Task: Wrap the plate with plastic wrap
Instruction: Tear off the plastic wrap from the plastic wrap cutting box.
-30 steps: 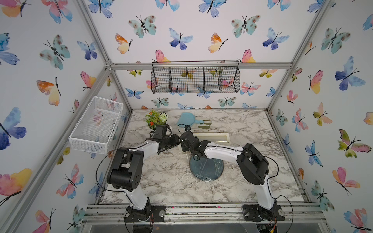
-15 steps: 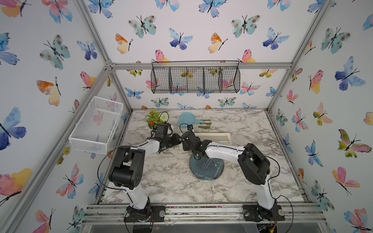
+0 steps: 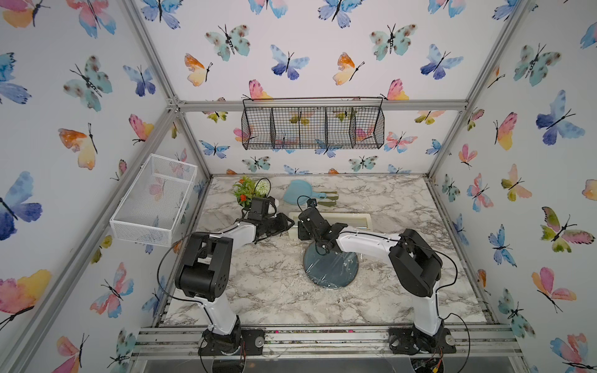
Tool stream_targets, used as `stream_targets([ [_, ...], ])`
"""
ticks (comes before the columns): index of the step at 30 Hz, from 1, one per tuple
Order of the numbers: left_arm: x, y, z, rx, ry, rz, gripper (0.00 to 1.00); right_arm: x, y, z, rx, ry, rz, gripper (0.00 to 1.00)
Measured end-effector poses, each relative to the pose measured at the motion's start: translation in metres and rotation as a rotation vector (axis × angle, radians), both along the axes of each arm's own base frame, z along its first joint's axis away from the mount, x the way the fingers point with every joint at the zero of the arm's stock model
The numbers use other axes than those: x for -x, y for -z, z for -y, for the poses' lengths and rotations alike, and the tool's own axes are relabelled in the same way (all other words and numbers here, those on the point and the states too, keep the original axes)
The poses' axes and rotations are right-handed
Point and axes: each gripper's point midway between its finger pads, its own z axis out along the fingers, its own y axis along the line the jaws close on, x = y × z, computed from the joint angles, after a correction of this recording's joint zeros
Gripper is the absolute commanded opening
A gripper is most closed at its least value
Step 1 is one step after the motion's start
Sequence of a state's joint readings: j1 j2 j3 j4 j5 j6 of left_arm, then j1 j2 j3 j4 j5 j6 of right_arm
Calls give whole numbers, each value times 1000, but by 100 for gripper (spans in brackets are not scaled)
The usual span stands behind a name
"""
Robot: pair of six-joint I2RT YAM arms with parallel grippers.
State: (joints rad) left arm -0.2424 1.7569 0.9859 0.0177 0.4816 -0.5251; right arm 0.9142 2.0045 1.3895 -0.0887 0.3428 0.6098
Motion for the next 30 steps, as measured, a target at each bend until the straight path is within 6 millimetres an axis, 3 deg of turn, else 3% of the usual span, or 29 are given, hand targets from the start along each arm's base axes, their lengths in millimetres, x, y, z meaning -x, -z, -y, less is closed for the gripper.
stream_targets([
  [8,0,0,0,6,6,-1,31,0,-2,12,-30,2,-7,58],
  [14,-1,0,0,10,8,-2,30,-8,1,35,17,37,-20,58],
  [24,-2,0,0,14,10,-2,31,-7,-4,38,37,-8,-46,64],
  [30,-1,0,0,14,9,-5,37,-6,-8,41,33,-45,-89,69],
])
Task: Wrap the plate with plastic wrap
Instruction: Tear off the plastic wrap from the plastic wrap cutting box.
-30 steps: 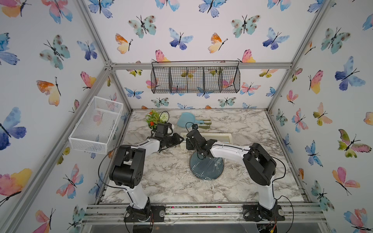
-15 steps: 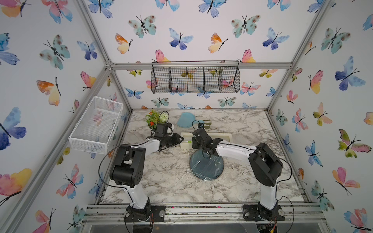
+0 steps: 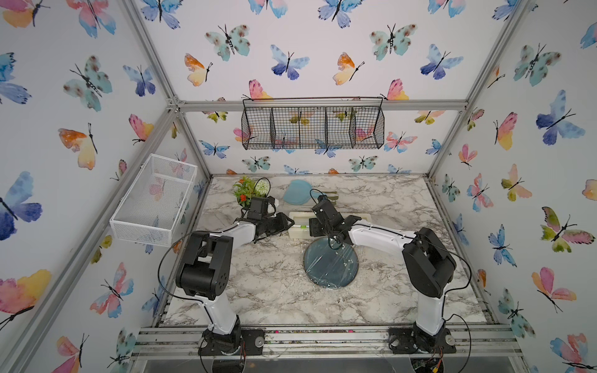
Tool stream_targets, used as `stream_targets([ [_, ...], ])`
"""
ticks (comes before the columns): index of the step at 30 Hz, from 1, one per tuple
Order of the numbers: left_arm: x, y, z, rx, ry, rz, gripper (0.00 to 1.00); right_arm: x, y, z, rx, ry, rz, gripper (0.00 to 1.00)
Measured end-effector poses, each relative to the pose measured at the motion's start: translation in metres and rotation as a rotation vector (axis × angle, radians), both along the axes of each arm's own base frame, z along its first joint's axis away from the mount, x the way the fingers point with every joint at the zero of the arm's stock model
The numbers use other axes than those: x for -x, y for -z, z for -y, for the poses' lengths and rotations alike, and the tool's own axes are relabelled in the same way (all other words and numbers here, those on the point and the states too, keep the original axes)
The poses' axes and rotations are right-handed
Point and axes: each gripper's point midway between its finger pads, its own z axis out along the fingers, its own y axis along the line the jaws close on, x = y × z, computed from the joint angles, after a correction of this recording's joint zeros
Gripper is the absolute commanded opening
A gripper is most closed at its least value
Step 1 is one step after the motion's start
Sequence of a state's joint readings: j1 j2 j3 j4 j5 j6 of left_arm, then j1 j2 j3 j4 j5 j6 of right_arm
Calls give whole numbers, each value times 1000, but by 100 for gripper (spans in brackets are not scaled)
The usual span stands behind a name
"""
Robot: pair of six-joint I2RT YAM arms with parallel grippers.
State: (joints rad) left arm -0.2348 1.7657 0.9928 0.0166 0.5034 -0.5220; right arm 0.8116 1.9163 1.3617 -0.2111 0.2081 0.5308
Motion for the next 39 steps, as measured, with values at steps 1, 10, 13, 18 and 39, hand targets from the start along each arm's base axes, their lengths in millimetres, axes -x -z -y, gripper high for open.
stream_targets([
  [1,0,0,0,-1,-3,-1,38,1,-2,1,-2,-4,-1,70],
  [10,3,0,-5,-33,-25,-8,53,9,-22,5,-12,-64,30,74],
  [13,7,2,-7,-64,-36,-19,66,10,-28,5,-12,-78,45,75],
  [18,22,-9,-6,-117,-35,0,65,10,-42,8,-39,-88,59,74],
  [39,123,0,33,147,169,71,65,11,-44,-19,-137,-240,-115,66],
])
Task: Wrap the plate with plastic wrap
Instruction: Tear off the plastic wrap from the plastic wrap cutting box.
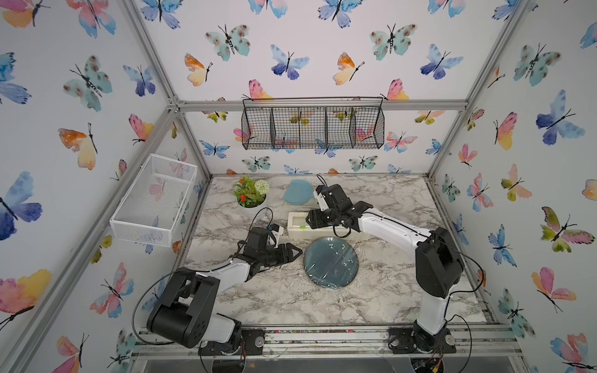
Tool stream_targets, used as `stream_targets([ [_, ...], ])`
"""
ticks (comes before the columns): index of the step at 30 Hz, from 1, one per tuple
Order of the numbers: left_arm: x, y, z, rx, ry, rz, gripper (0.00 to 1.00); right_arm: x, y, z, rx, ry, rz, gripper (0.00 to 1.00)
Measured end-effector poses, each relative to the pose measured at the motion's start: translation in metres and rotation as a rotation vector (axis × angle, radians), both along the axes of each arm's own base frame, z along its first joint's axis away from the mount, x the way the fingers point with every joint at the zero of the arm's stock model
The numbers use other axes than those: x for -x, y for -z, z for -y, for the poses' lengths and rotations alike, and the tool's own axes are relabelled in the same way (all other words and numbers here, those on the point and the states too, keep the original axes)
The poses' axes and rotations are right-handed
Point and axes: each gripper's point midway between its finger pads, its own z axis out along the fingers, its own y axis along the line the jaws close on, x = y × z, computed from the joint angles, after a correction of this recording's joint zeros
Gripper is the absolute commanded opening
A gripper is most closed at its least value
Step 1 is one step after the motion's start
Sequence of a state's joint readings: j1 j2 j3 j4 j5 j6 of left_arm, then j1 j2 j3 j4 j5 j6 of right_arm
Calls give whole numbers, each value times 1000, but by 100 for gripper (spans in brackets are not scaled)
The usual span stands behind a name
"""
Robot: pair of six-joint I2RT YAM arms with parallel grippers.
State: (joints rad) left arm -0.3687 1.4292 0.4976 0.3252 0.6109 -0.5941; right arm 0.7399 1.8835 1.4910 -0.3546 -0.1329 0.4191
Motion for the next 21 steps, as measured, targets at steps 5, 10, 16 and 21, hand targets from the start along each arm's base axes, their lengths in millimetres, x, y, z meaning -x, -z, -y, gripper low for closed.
stream_targets([
  [5,-18,-4,11,35,4,42,61,4,10,-1,49,0,-23,65],
  [10,-31,3,20,37,15,48,59,5,26,-7,113,5,-34,66],
  [16,-39,13,24,33,18,40,51,8,33,-11,139,0,-52,66],
  [21,-43,12,26,41,14,46,23,5,28,-13,137,9,-44,66],
])
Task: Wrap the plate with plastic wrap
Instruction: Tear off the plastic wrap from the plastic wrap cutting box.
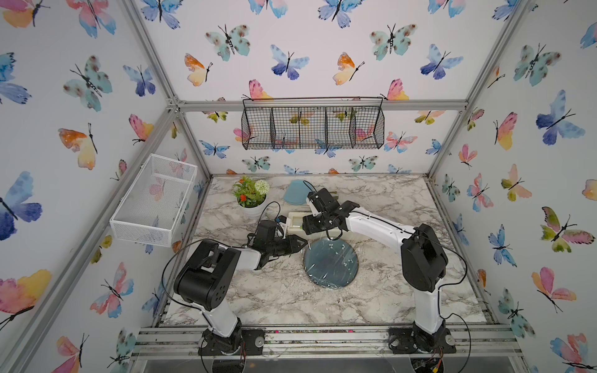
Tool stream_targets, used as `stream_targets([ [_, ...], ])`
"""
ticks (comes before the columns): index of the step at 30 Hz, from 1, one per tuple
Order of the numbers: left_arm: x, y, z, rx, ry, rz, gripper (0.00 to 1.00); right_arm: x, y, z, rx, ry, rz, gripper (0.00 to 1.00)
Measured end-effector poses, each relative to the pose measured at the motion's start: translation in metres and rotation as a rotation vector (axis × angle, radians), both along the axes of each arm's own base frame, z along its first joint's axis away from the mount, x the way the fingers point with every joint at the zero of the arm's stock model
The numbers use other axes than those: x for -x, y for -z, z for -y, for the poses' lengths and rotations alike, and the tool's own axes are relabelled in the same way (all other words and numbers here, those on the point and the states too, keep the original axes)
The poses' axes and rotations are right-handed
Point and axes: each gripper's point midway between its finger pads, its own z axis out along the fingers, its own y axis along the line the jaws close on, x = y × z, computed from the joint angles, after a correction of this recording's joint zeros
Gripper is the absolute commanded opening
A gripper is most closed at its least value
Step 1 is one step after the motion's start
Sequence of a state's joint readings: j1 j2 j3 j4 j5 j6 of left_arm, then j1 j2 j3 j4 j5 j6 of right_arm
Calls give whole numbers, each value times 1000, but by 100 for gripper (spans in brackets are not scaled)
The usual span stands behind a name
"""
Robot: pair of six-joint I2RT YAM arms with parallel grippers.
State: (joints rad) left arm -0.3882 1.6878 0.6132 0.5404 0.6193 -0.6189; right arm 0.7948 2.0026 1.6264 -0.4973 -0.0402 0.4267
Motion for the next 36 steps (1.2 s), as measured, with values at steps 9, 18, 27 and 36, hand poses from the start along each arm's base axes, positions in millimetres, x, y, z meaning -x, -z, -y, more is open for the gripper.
stream_targets([
  [9,-1,-3,1,16,-3,7,8,-10,11,-14,52,33,15,66],
  [18,2,-5,0,18,-3,13,6,-5,21,-22,101,31,35,66],
  [27,3,-4,-1,16,-3,9,5,-9,22,-20,146,58,41,65],
  [36,4,-3,-2,12,-7,11,4,-9,25,-16,192,84,89,65],
])
